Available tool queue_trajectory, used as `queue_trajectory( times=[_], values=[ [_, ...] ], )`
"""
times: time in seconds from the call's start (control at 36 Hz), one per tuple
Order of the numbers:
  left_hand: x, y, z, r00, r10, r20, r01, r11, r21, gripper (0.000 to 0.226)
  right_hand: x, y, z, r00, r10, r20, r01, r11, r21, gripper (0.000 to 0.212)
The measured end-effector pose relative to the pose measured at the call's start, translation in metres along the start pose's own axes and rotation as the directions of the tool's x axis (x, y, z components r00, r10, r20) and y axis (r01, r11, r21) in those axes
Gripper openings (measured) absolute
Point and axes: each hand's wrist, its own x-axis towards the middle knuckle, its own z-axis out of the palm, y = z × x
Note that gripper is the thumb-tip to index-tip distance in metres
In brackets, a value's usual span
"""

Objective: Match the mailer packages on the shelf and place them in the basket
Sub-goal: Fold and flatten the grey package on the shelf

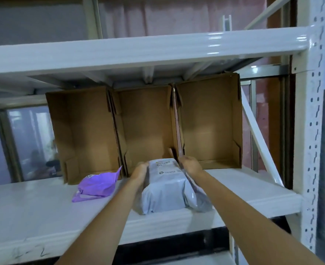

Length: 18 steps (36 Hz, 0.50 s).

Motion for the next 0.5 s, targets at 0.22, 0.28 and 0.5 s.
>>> queue_trajectory(
  times=[0.22,0.28,0.5],
  values=[
    [-0.058,-0.017,0.003,0.974,0.196,0.112,-0.206,0.974,0.091,0.056,-0.062,0.034,0.003,0.954,-0.202,0.224,0.188,0.979,0.082,0.054],
    [-0.071,-0.029,0.007,0.963,0.247,0.111,-0.265,0.945,0.191,0.061,-0.069,0.037,0.005,0.947,-0.224,0.230,0.212,0.974,0.073,0.063],
    [-0.087,-0.041,0.003,0.947,0.302,0.110,-0.320,0.920,0.225,0.066,-0.070,0.049,-0.006,0.929,-0.240,0.281,0.327,0.888,-0.323,0.070]
  ],
)
